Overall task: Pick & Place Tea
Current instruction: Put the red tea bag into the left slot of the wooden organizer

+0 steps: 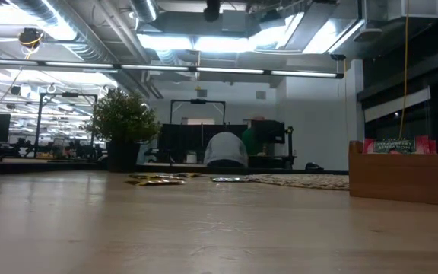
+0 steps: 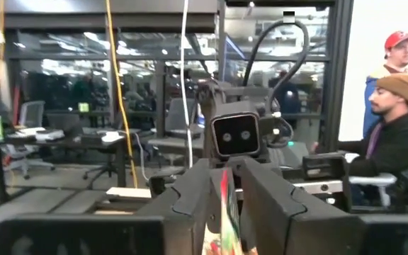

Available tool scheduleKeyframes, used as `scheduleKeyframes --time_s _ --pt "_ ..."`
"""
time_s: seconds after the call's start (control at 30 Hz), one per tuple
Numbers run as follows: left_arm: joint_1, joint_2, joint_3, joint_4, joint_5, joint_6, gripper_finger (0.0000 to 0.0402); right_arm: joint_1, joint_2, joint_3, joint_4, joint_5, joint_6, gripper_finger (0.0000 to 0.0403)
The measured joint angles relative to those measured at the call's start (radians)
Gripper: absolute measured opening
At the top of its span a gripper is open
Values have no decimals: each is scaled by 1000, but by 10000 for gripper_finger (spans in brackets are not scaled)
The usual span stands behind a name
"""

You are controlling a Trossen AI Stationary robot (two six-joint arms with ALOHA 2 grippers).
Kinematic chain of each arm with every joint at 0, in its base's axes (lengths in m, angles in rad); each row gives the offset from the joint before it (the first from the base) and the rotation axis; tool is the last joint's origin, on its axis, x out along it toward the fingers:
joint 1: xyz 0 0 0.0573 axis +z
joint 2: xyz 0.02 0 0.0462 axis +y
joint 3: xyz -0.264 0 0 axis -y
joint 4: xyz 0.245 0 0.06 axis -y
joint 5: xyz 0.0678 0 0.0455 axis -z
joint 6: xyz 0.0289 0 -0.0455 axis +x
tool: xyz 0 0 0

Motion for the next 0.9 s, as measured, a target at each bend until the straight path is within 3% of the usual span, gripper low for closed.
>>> scheduleKeyframes --time_s 0.47,0.9 --pt "0 0 0 -145 7 -82 113 99 -226 1 -764 -109 430 4" --pt "0 35 0 -237 30 -127 112 182 -293 1 -1141 -262 764 4"
